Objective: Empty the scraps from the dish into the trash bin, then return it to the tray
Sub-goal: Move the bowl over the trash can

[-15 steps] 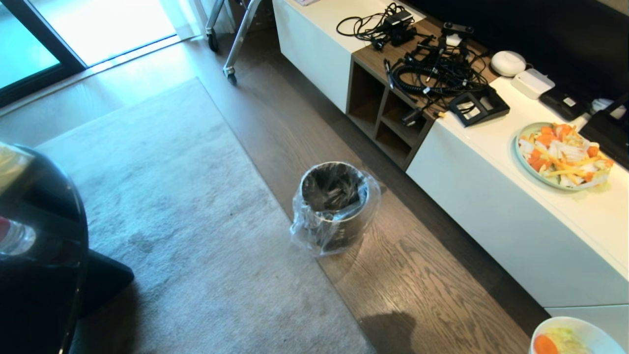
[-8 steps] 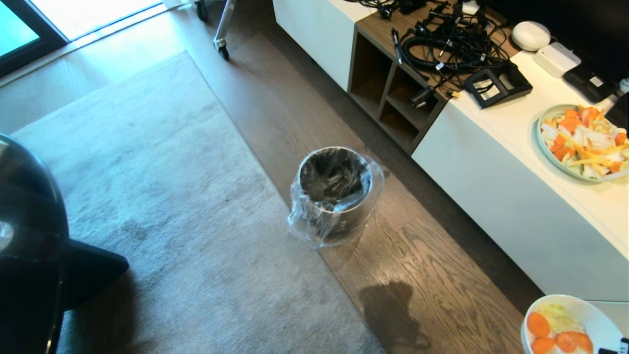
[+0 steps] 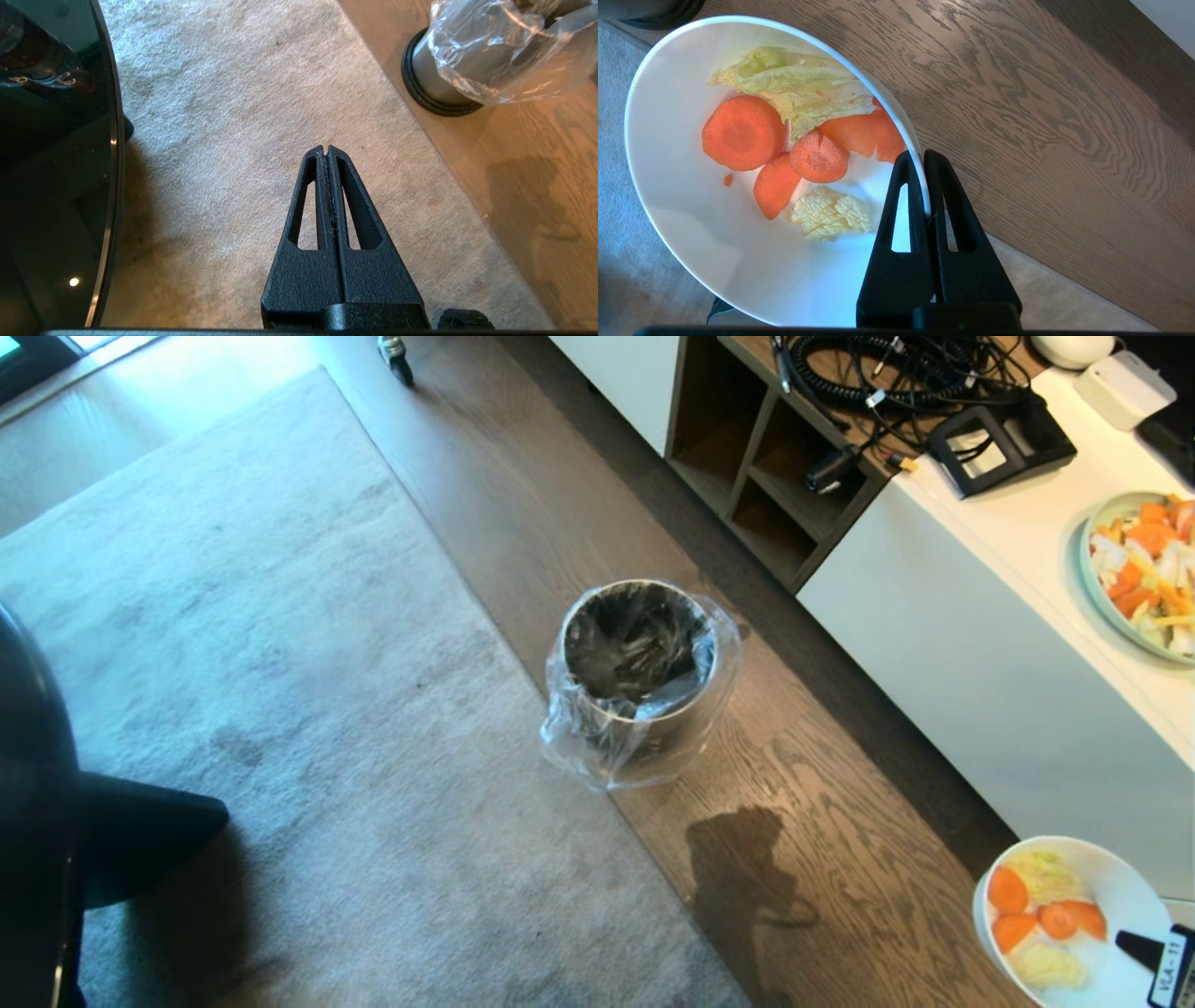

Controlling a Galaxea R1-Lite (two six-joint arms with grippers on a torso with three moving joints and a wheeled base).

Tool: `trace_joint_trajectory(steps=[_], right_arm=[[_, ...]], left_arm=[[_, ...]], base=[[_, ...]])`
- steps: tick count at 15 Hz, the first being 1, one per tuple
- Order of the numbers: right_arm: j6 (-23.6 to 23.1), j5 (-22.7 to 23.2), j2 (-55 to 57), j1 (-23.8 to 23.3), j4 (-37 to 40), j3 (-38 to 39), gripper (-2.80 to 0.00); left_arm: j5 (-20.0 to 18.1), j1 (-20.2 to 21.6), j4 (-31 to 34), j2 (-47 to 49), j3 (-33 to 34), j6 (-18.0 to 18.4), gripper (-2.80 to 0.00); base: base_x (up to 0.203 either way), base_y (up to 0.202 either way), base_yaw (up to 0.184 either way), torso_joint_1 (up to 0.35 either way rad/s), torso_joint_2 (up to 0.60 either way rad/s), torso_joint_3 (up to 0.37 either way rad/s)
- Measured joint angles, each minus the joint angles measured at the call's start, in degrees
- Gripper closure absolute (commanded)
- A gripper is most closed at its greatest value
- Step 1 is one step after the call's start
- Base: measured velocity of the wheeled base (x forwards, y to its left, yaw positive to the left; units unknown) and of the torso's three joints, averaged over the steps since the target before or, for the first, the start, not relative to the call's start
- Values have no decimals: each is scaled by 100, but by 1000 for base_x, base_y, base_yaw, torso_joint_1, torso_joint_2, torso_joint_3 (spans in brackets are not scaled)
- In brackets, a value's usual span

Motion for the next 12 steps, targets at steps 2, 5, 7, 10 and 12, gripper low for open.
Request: trace_joint_trajectory(steps=[2,5,7,10,12], right_arm=[[-87,15,7,2,-17,-1,0],[-101,17,11,2,-121,-4,0],[-94,17,13,2,-207,0,0],[-94,22,13,9,-218,2,0],[-121,23,16,9,-223,-1,0]], left_arm=[[0,0,0,0,0,-2,0],[0,0,0,0,0,2,0],[0,0,0,0,0,2,0],[-2,0,0,0,0,0,0],[-4,0,0,0,0,-2,0]], base=[[0,0,0,2,2,-192],[0,0,0,4,2,-201],[0,0,0,2,5,-191],[0,0,0,3,5,-193],[0,0,0,6,4,-83]])
